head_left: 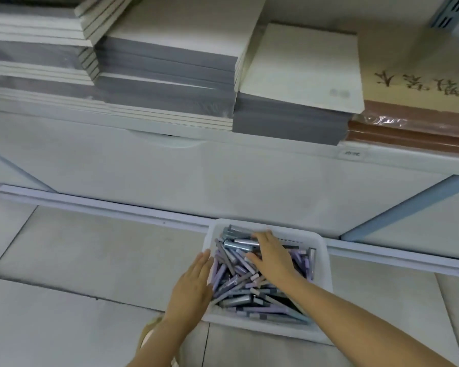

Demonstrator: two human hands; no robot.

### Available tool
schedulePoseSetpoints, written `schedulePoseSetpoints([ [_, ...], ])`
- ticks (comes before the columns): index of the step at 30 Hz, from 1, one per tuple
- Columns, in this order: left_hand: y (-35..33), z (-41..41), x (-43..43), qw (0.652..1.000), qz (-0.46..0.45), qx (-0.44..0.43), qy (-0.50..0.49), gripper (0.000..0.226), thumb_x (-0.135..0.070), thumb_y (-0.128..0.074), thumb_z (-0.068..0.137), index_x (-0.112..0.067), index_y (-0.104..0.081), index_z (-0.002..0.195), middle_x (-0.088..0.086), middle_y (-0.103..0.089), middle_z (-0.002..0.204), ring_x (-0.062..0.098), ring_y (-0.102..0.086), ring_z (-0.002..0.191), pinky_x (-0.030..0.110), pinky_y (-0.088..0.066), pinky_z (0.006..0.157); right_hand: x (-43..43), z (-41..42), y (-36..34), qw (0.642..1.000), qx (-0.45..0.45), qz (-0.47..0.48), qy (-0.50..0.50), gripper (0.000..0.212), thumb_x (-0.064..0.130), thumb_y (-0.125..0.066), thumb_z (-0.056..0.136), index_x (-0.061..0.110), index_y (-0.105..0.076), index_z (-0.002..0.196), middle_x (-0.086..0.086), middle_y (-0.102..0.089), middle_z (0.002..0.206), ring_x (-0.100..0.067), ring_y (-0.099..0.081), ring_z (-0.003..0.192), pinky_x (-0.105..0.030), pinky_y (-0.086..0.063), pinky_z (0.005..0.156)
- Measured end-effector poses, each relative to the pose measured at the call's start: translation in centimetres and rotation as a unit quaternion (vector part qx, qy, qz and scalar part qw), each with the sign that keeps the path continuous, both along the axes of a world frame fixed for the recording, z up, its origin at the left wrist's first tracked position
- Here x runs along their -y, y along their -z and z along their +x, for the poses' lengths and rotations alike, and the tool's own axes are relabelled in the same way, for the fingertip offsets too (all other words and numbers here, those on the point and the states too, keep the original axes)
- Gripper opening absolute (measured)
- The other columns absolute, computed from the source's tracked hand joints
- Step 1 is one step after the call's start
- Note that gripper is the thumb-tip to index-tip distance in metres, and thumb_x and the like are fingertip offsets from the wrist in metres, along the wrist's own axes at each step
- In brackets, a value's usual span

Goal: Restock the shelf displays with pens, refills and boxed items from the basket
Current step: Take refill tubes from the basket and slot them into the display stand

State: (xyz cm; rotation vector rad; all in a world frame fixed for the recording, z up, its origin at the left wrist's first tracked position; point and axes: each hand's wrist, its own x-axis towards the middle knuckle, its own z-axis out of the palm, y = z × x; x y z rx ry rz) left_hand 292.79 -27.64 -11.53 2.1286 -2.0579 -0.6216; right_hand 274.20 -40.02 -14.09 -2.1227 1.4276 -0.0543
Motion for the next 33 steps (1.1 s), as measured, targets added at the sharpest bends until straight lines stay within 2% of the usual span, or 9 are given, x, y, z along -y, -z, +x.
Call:
schedulePoseSetpoints([
  [6, 1.1, 0.3, -0.1, 0.998, -0.045, -0.033, -0.014, 0.058, -0.004, -0.074, 0.081, 0.001, -0.052, 0.135, 0.013, -0.043, 0.148, 0.030, -0.047, 0.133, 0.037, -0.038, 0.107, 0.1, 1.6, 0.9, 1.000, -0.020, -0.019, -0.007, 0.033, 0.037, -0.053, 0.097, 0.015, -0.048, 0.122, -0.002, -0.062, 0.112, -0.020, -0.058, 0.101, -0.032, -0.044, 0.092],
  [9, 1.2, 0.4, -0.1, 0.998, -0.022, -0.053, -0.021, 0.054, -0.017, -0.052, 0.098, -0.010, -0.034, 0.148, 0.002, -0.018, 0.160, 0.016, -0.022, 0.147, 0.018, -0.008, 0.115, 0.6, 1.6, 0.6, 0.998, -0.050, 0.008, -0.035, 0.028, 0.032, -0.044, 0.101, 0.014, -0.047, 0.123, -0.005, -0.068, 0.095, -0.022, -0.063, 0.085, -0.036, -0.047, 0.086],
  [11, 1.4, 0.6, 0.1, 0.997, -0.017, -0.063, -0.030, 0.051, -0.024, -0.042, 0.102, -0.017, -0.028, 0.151, -0.005, -0.011, 0.162, 0.009, -0.015, 0.148, 0.010, 0.000, 0.110, 0.7, 1.4, 0.5, 0.999, -0.040, 0.003, -0.026, 0.026, 0.029, -0.045, 0.101, 0.013, -0.050, 0.122, -0.005, -0.069, 0.094, -0.023, -0.063, 0.085, -0.033, -0.047, 0.080],
  [17, 0.9, 0.4, 0.5, 0.993, 0.011, -0.095, -0.064, 0.044, -0.026, -0.042, 0.103, -0.021, -0.039, 0.146, -0.009, -0.020, 0.159, 0.009, -0.023, 0.145, 0.016, -0.020, 0.111, 0.7, 2.7, 0.4, 0.999, 0.001, 0.048, 0.009, 0.027, 0.026, -0.046, 0.101, 0.005, -0.063, 0.105, -0.012, -0.069, 0.096, -0.027, -0.064, 0.088, -0.037, -0.049, 0.076],
  [20, 0.4, 0.4, 1.0, 0.982, -0.013, -0.146, -0.118, 0.032, -0.019, -0.047, 0.101, -0.015, -0.056, 0.132, -0.001, -0.047, 0.144, 0.016, -0.044, 0.130, 0.018, -0.030, 0.102, 0.7, 2.4, -0.3, 0.995, 0.080, 0.039, 0.044, 0.025, 0.025, -0.050, 0.100, 0.009, -0.066, 0.111, -0.008, -0.070, 0.098, -0.021, -0.064, 0.087, -0.031, -0.046, 0.078],
  [22, -0.1, 0.0, 1.9, 0.951, -0.025, -0.232, -0.202, 0.024, -0.020, -0.047, 0.102, -0.015, -0.064, 0.118, 0.003, -0.061, 0.121, 0.016, -0.055, 0.108, 0.019, -0.040, 0.089, 0.7, 2.2, -1.4, 0.988, 0.150, 0.041, 0.018, 0.024, 0.025, -0.056, 0.097, 0.012, -0.067, 0.115, -0.003, -0.070, 0.097, -0.015, -0.063, 0.085, -0.024, -0.044, 0.075],
  [26, -1.3, -1.8, 3.9, 0.792, 0.040, -0.505, -0.342, 0.033, -0.028, -0.044, 0.102, -0.005, -0.068, 0.104, 0.011, -0.072, 0.098, 0.021, -0.067, 0.094, 0.026, -0.052, 0.080, -0.2, 2.8, -2.5, 0.968, 0.208, 0.116, -0.078, 0.019, 0.032, -0.062, 0.093, 0.022, -0.068, 0.108, 0.015, -0.067, 0.085, 0.000, -0.060, 0.075, -0.012, -0.042, 0.067],
  [29, -1.8, -2.6, 4.6, 0.700, -0.010, -0.589, -0.404, 0.028, -0.017, -0.043, 0.103, -0.001, -0.065, 0.096, 0.010, -0.073, 0.086, 0.017, -0.070, 0.081, 0.019, -0.054, 0.068, -0.4, 3.2, -2.2, 0.968, 0.222, 0.104, -0.054, 0.020, 0.039, -0.063, 0.090, 0.026, -0.069, 0.105, 0.016, -0.068, 0.089, 0.004, -0.060, 0.080, -0.014, -0.045, 0.073],
  [33, -0.6, -0.8, 4.7, 0.691, -0.033, -0.548, -0.471, 0.018, -0.013, -0.045, 0.102, -0.005, -0.056, 0.090, 0.012, -0.064, 0.074, 0.023, -0.060, 0.070, 0.032, -0.052, 0.074, 1.2, 2.4, -0.8, 0.990, 0.139, -0.026, 0.030, 0.029, 0.033, -0.063, 0.091, 0.018, -0.060, 0.116, 0.005, -0.061, 0.114, -0.012, -0.054, 0.107, -0.031, -0.043, 0.095],
])
